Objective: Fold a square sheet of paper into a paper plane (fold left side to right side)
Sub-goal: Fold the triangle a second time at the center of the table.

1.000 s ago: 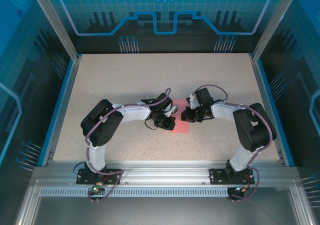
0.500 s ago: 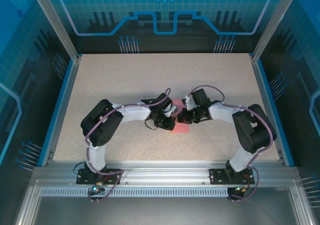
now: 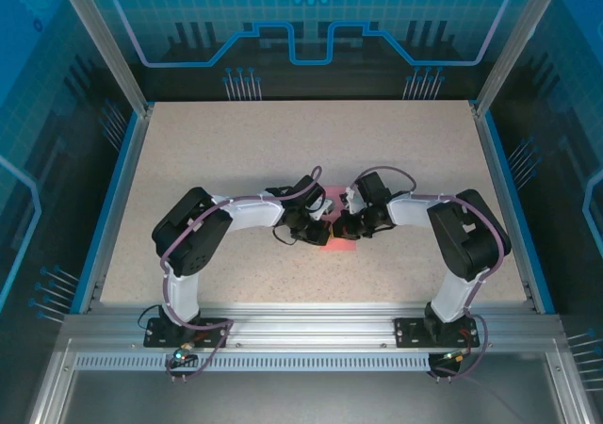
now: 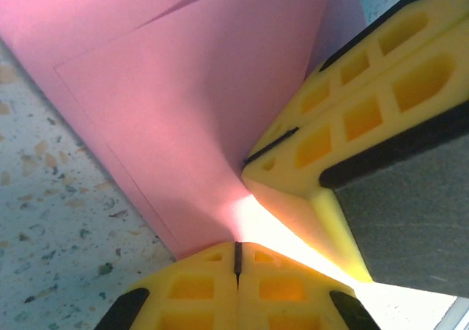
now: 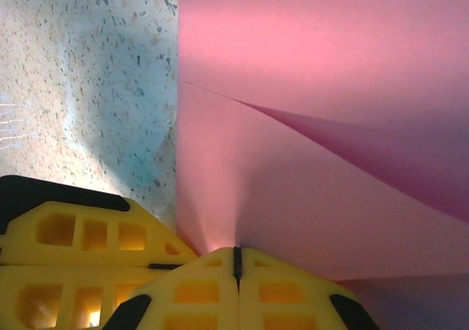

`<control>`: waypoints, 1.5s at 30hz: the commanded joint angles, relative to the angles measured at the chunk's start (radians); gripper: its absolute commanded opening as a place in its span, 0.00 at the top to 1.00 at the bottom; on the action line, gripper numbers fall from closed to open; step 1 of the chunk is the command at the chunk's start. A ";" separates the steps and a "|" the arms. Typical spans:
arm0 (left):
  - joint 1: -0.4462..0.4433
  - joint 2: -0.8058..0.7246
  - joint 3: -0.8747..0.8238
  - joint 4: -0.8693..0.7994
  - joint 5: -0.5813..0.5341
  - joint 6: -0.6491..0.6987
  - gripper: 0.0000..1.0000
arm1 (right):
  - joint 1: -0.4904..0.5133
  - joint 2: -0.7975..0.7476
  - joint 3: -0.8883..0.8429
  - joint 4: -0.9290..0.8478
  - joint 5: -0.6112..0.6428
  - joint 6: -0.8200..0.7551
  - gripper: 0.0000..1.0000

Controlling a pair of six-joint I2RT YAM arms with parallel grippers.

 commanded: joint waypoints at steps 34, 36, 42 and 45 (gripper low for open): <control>0.000 0.041 -0.059 -0.045 -0.080 0.006 0.99 | -0.192 0.073 0.116 -0.178 0.065 -0.121 1.00; -0.001 0.040 -0.061 -0.045 -0.082 0.006 1.00 | -0.210 0.072 0.113 -0.177 0.061 -0.128 1.00; 0.000 0.037 -0.062 -0.040 -0.080 0.003 0.99 | -0.255 0.088 0.122 -0.175 0.048 -0.142 1.00; 0.000 0.034 -0.062 -0.037 -0.078 0.002 0.99 | -0.271 0.095 0.127 -0.165 0.027 -0.139 1.00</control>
